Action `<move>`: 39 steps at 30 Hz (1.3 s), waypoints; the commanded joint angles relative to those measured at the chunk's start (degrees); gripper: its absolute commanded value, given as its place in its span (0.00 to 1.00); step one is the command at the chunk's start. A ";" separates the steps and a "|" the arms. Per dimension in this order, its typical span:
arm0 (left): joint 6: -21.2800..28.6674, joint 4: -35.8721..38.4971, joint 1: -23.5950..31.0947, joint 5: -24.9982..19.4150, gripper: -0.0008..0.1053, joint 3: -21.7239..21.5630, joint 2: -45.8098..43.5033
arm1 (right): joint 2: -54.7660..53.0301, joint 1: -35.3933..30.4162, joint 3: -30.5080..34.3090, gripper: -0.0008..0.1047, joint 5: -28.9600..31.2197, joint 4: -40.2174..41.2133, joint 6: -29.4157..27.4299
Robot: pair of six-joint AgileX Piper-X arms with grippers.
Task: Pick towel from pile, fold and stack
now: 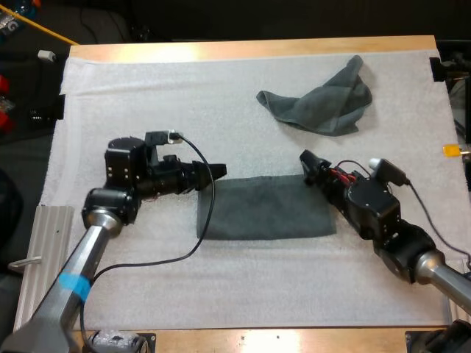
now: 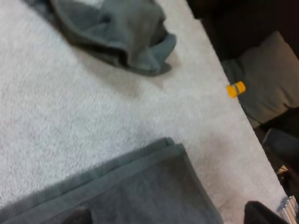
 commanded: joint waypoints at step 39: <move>0.97 45.66 0.00 -11.63 0.60 -3.86 -38.99 | -7.04 -17.16 -16.54 0.83 -20.81 58.22 -28.86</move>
